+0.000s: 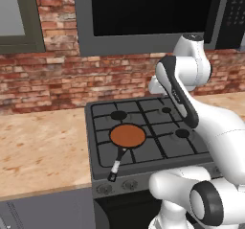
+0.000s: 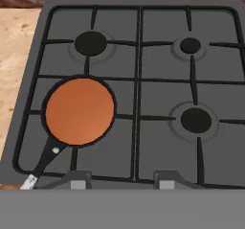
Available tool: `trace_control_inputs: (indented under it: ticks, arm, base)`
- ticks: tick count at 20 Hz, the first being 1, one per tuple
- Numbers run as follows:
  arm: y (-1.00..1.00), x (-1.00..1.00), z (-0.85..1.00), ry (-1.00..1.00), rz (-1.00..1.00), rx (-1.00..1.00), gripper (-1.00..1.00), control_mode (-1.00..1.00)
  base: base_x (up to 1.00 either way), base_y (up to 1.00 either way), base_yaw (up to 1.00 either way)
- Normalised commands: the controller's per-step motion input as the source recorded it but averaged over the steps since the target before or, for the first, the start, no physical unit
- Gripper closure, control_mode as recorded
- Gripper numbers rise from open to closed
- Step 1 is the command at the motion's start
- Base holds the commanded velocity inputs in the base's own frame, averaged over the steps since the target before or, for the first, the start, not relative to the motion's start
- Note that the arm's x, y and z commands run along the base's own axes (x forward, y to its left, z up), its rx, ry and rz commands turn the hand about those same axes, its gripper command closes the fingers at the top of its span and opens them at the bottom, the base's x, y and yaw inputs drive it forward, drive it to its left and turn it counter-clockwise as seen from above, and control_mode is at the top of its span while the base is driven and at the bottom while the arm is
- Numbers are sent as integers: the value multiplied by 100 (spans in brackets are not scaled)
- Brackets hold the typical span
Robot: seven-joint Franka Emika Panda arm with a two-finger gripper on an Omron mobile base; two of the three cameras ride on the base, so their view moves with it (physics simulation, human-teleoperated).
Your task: Retrieve the fish from the fridge and place it on the saucepan with marinade on the stove.
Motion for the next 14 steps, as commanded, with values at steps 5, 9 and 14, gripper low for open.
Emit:
trace_control_inputs:
  ticks: [5, 9, 14]
  arm:
    - [0, 0, 0, 0, 0, 0, -100, -100]
    - [0, -9, 0, -2, 0, 0, -100, -100]
    - [0, -7, 0, -1, 0, 0, -100, 100]
  base:
    - [0, 0, 0]
    - [0, 0, 0]
    - [-25, 0, 0]
